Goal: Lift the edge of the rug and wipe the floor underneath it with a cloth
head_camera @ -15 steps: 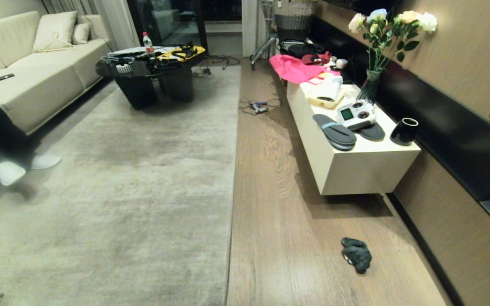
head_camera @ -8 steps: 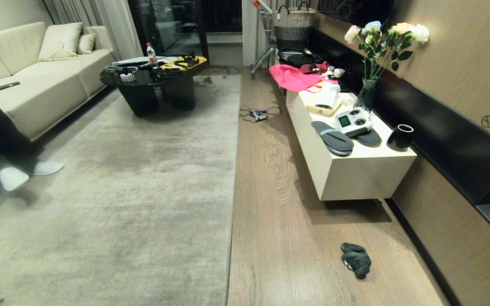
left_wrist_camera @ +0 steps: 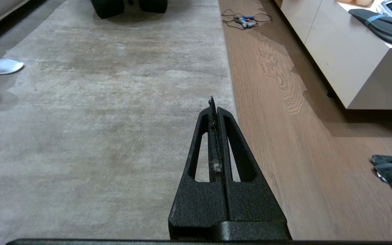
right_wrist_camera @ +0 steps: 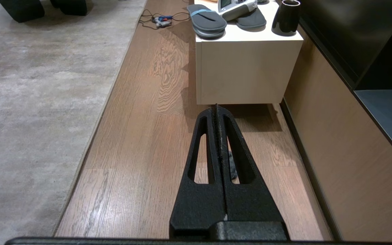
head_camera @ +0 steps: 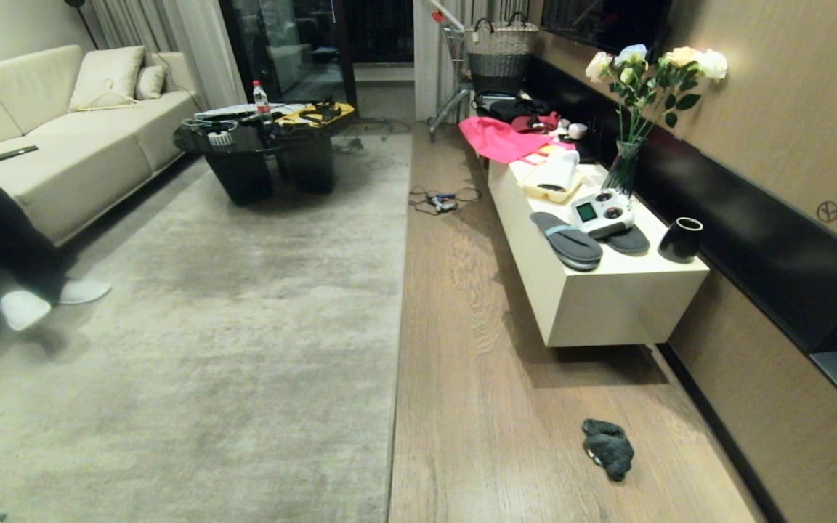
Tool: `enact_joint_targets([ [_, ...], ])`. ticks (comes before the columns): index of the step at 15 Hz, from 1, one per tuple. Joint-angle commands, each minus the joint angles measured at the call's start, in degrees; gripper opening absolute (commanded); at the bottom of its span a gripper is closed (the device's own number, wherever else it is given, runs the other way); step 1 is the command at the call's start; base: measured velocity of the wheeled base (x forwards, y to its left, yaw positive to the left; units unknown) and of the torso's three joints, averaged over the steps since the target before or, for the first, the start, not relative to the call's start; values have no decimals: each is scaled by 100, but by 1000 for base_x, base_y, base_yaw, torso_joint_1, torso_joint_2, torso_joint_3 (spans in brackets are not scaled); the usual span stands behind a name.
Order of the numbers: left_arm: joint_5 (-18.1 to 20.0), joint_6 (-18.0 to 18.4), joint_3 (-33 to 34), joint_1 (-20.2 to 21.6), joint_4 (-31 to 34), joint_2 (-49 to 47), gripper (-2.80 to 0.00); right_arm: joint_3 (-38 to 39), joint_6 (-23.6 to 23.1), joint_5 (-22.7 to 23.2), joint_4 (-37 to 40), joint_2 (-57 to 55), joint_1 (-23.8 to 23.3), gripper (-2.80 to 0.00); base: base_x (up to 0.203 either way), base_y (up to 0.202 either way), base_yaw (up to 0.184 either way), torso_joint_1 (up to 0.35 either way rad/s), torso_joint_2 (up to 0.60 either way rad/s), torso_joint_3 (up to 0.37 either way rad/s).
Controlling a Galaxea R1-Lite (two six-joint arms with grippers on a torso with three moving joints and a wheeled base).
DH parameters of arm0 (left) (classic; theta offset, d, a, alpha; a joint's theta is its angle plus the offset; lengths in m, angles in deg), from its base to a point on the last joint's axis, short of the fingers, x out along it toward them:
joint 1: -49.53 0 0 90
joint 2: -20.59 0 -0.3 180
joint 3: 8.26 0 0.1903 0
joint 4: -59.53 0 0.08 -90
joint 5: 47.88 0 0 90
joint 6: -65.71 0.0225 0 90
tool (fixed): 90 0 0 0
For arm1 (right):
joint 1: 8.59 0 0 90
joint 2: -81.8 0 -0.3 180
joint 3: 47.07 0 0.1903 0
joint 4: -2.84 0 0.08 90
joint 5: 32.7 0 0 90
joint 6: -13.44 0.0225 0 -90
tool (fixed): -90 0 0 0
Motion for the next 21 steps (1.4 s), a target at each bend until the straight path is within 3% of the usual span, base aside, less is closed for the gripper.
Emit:
enact_joint_targets([
  [1, -2, -4, 0, 1, 0, -8, -280, 0, -2, 1, -5, -9, 4, -280, 0, 0, 0, 0, 0, 0],
  [16, -2, -4, 0, 1, 0, -9, -280, 0, -13, 0, -14, -8, 1, -280, 0, 0, 0, 0, 0, 0],
  [21, -2, -4, 0, 1, 0, -9, -280, 0, -11, 1, -14, -1, 4, -280, 0, 0, 0, -8, -315, -337],
])
